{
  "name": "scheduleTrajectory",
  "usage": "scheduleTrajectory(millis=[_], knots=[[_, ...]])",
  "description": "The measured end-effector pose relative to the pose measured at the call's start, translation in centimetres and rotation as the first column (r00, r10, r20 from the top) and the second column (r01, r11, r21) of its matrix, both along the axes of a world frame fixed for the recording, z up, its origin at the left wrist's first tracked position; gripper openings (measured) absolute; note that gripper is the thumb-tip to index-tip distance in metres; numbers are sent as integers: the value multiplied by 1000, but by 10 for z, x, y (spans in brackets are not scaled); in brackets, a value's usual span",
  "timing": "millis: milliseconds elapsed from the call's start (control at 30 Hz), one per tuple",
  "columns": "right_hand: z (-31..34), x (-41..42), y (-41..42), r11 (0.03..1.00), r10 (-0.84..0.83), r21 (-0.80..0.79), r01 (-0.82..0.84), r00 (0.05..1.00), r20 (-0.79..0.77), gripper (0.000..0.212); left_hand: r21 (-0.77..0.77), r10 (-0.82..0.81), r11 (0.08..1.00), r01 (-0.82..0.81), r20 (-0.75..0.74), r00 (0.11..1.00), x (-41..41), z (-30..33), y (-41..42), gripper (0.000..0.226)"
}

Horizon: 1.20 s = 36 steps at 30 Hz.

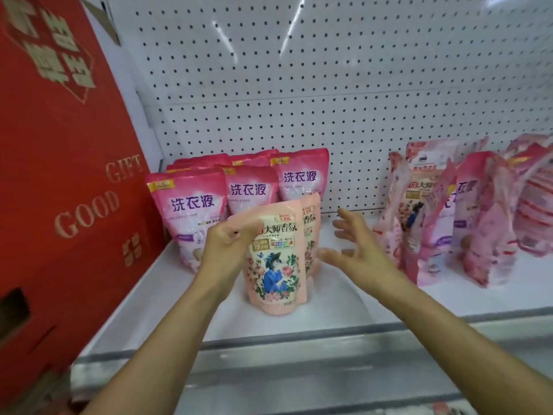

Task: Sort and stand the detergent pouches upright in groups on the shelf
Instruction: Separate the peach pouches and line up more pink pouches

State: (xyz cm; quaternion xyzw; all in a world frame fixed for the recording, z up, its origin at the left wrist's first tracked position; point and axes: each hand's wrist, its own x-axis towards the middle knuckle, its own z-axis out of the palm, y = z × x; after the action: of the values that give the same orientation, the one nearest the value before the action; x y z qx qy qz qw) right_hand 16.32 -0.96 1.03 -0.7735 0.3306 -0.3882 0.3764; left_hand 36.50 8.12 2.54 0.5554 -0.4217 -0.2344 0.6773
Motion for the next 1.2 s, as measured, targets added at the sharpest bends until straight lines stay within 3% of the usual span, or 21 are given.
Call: scheduleTrajectory(millis=[67,100,233,300,400,500,533,633,833,1200], knots=[[-12,10,-1,957,84,271,-106,992,91,73,-28,-2,1000,2,-5,1000,1,-3,10,15],[-16,13,1,945,112,296,-138,988,102,66,-43,-25,999,25,-10,1000,0,-6,15,19],[-23,23,15,955,76,271,-120,983,167,20,33,-170,984,173,-82,982,-6,-31,36,41],[-24,24,22,956,20,283,-79,978,206,16,102,-173,979,178,-63,983,-10,-45,43,32],[-25,12,31,959,-94,282,26,969,230,5,110,-38,993,42,-41,998,-17,-50,49,16],[-24,-20,42,970,-156,228,90,943,295,11,38,-3,999,5,-70,998,-30,-40,53,13],[-22,-34,47,972,-154,218,84,933,326,5,24,1,1000,1,-78,997,-37,-37,54,13],[-20,-74,51,976,-127,212,43,910,396,14,-3,-22,1000,22,-65,998,-67,-30,55,13],[-18,-167,42,973,-184,204,105,889,419,12,49,-75,996,77,-42,996,-154,-34,34,8],[-26,-451,-3,927,-360,204,315,900,244,7,79,-305,945,317,-138,942,-430,-50,-54,14]])
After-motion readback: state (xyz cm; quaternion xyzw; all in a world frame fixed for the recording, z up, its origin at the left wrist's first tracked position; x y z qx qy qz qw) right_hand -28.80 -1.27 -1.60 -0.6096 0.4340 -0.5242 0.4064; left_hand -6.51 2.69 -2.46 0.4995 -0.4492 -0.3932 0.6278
